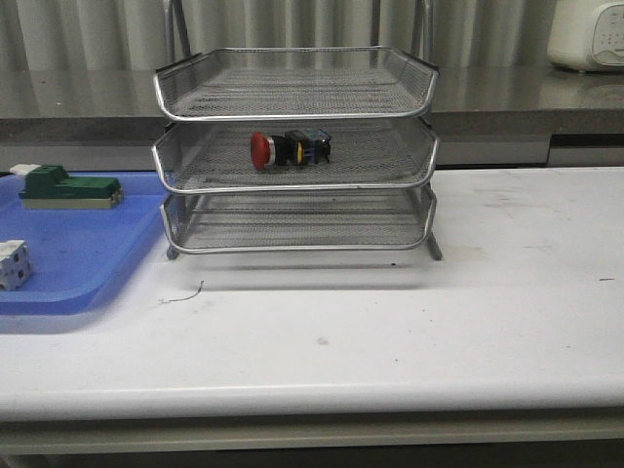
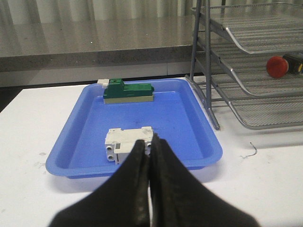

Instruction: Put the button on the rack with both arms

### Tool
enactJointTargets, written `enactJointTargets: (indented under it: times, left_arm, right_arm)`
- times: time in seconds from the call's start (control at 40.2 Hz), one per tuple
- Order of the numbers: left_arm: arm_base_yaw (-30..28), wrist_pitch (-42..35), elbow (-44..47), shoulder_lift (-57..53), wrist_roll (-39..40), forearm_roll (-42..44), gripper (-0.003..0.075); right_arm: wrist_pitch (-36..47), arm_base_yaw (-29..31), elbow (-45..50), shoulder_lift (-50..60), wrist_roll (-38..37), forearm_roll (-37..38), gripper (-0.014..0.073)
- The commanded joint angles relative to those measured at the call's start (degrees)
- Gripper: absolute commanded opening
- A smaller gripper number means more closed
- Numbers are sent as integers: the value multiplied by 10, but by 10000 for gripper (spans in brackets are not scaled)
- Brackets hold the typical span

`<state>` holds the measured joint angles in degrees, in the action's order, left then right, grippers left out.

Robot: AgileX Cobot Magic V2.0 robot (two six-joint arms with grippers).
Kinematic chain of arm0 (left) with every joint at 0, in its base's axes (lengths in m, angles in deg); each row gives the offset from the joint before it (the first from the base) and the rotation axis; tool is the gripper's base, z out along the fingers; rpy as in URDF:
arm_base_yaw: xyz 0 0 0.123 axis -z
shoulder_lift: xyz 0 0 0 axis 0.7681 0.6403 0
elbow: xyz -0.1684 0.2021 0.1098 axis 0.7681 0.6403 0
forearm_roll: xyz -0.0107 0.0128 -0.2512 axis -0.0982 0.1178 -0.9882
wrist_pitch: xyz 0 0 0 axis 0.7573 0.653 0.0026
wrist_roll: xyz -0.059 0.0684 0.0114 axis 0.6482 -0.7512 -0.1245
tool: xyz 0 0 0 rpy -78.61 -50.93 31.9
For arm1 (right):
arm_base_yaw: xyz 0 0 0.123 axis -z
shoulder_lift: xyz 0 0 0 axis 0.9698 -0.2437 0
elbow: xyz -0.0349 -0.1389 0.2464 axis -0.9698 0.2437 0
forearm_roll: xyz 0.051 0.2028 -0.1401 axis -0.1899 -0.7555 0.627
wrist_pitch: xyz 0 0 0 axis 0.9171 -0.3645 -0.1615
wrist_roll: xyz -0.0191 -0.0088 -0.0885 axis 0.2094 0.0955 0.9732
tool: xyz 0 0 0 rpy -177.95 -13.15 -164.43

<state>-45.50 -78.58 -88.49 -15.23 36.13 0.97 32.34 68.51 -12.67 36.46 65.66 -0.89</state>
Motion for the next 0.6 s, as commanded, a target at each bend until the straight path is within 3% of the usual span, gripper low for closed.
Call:
enactJointTargets:
  times: [0.0,0.348,0.573]
  left_arm:
    - [4,-50,5,-12,6,-8,-19]
    - [4,-50,5,-12,6,-8,-19]
    - [4,-50,5,-12,6,-8,-19]
  right_arm:
    - [50,3,-11,-4,0,3,-61]
    - [189,62,127,95,-20,17,-61]
    - [197,84,205,157,-89,59,-61]
